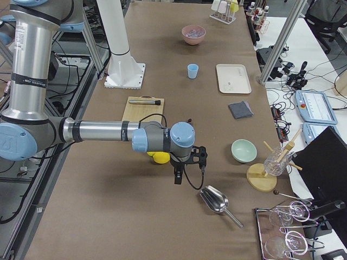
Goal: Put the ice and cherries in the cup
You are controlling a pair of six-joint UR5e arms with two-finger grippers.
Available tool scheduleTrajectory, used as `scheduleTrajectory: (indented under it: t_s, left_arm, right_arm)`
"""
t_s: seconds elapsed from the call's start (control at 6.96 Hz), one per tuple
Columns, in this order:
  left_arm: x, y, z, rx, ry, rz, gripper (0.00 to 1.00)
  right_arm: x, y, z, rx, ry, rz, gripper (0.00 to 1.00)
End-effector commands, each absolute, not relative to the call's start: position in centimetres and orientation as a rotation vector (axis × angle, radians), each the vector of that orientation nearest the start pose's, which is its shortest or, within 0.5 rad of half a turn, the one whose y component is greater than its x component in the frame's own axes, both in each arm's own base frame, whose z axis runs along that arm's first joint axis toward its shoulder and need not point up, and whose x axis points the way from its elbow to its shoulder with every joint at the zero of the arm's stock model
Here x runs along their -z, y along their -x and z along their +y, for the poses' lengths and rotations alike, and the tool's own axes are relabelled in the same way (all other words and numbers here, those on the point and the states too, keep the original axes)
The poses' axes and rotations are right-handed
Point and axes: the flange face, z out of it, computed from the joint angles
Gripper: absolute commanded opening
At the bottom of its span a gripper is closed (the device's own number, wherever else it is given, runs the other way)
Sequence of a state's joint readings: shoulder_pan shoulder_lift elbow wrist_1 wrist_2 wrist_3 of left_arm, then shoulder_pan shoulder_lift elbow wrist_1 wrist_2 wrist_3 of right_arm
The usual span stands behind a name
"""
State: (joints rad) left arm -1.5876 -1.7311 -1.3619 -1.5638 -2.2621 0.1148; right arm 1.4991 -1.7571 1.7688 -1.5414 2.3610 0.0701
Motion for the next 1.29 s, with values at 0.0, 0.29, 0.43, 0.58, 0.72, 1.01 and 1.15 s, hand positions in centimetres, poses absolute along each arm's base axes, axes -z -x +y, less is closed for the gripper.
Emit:
scheduleTrajectory:
  t_s: [0.0,0.29,0.43,0.58,0.72,1.01,1.15]
  left_arm:
    - [-69.6,9.2,-54.5,-0.043,0.004,0.695,0.98]
    - [-69.3,10.1,-54.4,-0.018,-0.005,0.701,0.99]
    - [-69.0,9.7,-52.7,-0.02,-0.006,0.71,0.99]
    - [-66.9,5.4,-53.0,-0.025,0.017,0.734,0.99]
    - [-62.4,0.4,-54.2,0.085,0.063,0.811,0.99]
    - [-53.1,-9.1,-55.0,0.108,0.084,0.853,0.99]
    - [-50.0,-12.2,-54.4,0.105,0.093,0.869,0.99]
  right_arm:
    - [-64.1,-3.2,-41.9,0.023,0.012,-0.794,1.0]
    - [-63.6,-3.3,-42.1,0.027,0.0,-0.786,1.0]
    - [-63.4,-3.2,-42.2,0.029,-0.005,-0.789,1.0]
    - [-63.3,-3.2,-42.2,0.028,-0.005,-0.792,1.0]
    - [-63.0,-3.2,-42.3,0.03,-0.009,-0.794,1.0]
    - [-62.8,-3.2,-42.2,0.031,-0.012,-0.796,1.0]
    - [-62.8,-3.1,-42.1,0.036,-0.013,-0.796,1.0]
